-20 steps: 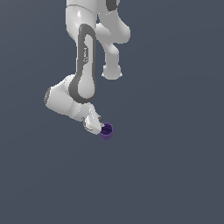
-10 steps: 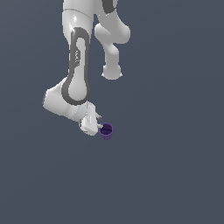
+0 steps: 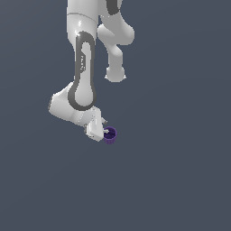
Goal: Pick up the object and move it to a goal position.
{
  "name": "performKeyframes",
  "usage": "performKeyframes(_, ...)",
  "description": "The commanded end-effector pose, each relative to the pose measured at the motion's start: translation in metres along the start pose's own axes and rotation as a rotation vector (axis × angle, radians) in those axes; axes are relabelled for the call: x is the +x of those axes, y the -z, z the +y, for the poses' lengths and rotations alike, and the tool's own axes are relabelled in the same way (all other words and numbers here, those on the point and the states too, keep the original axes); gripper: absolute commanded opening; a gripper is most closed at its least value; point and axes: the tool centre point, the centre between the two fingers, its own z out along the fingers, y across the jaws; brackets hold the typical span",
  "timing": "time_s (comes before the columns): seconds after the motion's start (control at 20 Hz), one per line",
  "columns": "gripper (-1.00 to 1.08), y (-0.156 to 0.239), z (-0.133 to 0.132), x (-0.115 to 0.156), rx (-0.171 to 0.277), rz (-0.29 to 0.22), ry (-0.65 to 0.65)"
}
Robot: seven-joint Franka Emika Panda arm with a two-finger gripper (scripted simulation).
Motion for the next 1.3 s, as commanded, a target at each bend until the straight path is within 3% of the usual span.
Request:
performKeyframes(0.0, 0.28, -0.009, 0.000, 0.000, 0.000, -0.001, -0.002)
performKeyframes(0.15, 0.28, -0.013, 0.001, 0.000, 0.000, -0.001, -0.003)
performKeyframes(0.2, -1.00, -0.013, 0.001, 0.000, 0.000, -0.001, -0.003)
performKeyframes(0.85, -1.00, -0.011, -0.001, -0.003, 0.000, -0.002, -0.002)
performKeyframes(1.25, -1.00, 0.019, -0.023, -0.032, -0.001, -0.001, -0.002)
